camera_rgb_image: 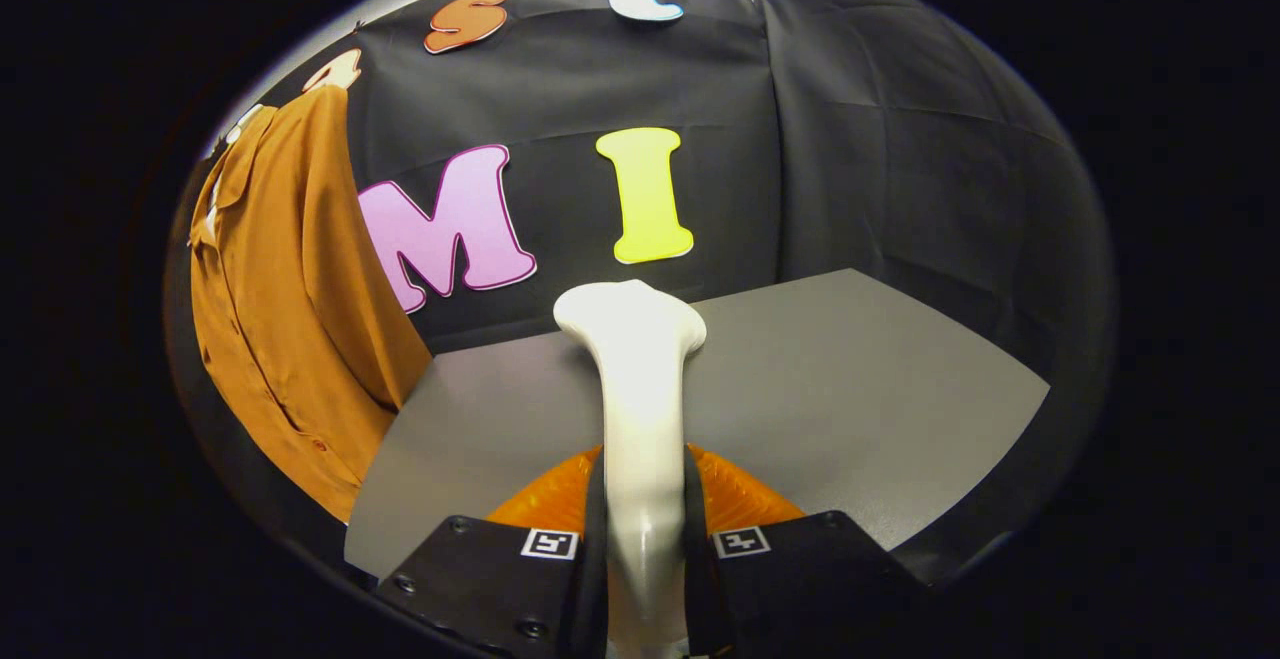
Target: Iron the clothes twice with a garment steamer, once on the left side and once on the right side.
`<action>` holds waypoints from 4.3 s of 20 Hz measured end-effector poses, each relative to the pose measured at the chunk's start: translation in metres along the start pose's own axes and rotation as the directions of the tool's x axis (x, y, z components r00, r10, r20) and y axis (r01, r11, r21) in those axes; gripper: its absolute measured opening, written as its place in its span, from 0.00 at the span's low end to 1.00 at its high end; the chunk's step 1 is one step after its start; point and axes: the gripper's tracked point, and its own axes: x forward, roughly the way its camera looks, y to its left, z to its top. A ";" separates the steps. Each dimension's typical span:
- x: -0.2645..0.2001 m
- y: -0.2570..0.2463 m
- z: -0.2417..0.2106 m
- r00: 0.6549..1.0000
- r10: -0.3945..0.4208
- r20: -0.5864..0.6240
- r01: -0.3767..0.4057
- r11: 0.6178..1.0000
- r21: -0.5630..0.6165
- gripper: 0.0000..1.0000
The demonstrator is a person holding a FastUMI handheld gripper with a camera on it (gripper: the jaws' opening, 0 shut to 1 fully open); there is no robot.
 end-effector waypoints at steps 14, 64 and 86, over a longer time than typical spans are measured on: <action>-0.106 0.072 0.076 0.934 0.180 0.307 -0.176 0.983 -0.040 0.33; -0.036 0.288 -0.126 0.988 0.002 -0.154 -0.029 0.984 -0.174 0.34; -0.138 0.375 0.002 0.948 0.197 0.250 -0.137 0.962 -0.236 0.33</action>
